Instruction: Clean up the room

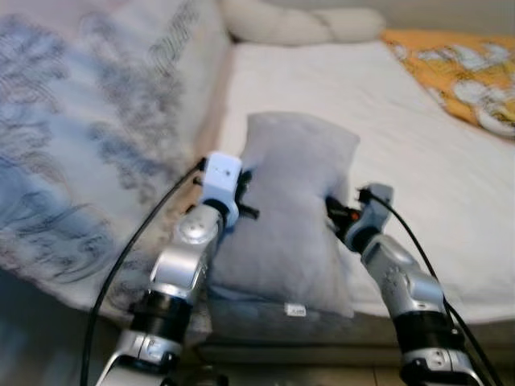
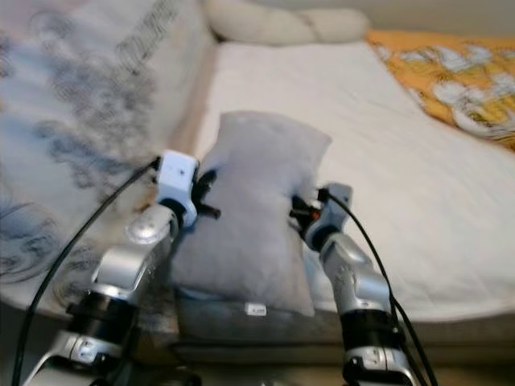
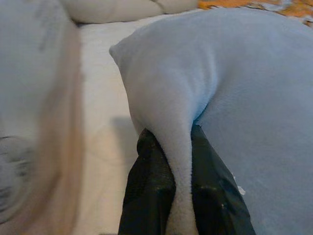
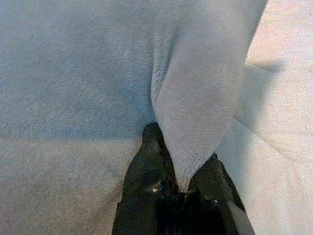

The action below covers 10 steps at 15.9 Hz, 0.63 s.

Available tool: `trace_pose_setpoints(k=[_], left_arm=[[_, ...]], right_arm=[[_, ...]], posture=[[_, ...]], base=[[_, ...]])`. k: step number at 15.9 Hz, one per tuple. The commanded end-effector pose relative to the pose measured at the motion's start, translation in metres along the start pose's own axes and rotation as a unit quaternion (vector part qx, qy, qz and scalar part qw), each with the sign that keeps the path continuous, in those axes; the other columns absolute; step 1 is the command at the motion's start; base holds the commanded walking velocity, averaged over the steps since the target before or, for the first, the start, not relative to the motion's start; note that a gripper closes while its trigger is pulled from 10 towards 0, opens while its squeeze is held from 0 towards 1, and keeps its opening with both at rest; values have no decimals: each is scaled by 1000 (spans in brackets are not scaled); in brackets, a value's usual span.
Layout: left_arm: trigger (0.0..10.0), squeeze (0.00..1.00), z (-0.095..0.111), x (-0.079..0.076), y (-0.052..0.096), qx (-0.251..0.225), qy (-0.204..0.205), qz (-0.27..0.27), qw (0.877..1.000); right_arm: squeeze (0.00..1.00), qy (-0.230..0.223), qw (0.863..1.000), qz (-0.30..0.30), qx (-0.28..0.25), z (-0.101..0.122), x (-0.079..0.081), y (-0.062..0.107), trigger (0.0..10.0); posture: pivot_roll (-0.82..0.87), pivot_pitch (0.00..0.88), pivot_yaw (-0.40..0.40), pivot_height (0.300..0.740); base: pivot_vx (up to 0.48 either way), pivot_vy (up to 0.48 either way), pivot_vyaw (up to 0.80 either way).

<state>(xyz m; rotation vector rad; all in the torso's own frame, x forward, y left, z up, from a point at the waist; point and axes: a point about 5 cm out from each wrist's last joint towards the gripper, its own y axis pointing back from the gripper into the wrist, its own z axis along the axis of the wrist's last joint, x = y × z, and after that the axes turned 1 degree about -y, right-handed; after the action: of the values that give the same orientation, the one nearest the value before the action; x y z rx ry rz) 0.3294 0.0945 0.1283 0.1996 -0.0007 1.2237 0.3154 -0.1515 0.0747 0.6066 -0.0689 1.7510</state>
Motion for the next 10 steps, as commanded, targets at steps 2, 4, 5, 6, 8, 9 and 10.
trace_pose_setpoints(k=[2, 4, 5, 6, 8, 9, 10], left_arm=[[10000, 0, 6, 20, 4, -13, -6, 35, 999], [10000, 0, 4, 19, 4, -10, -6, 33, 999], [10000, 0, 4, 19, 4, -9, -5, 32, 999], [10000, 0, 4, 18, 3, -9, -4, 31, 999], [10000, 0, 6, 16, 0, -9, -3, 22, 1000], [10000, 0, 6, 16, -1, -8, -3, 20, 1000], [10000, 0, 6, 15, -2, -8, -3, 20, 1000]], right_arm=[[0, -9, 1000, -8, -19, 6, 4, -5, 10000], [0, -4, 1000, -14, -19, 6, 1, -5, 10000], [0, -3, 1000, -18, -22, 6, 0, -5, 10000], [0, -5, 999, -22, -25, 7, -1, -5, 10000], [0, -14, 998, -45, -36, 10, -7, -6, 10000], [0, -17, 998, -54, -39, 11, -10, -6, 10000], [0, -19, 997, -58, -40, 11, -12, -5, 10000]], posture=[[45, 0, -4, 740], [41, 0, 2, 740], [37, 0, 6, 740], [34, 0, 9, 740], [25, 0, 19, 740], [16, 0, 26, 740], [16, 0, 26, 740]], base=[[326, 0, 0], [326, 0, 0], [326, 0, 0], [326, 0, 0], [322, 0, 0], [296, 0, 0], [0, 0, 0]])
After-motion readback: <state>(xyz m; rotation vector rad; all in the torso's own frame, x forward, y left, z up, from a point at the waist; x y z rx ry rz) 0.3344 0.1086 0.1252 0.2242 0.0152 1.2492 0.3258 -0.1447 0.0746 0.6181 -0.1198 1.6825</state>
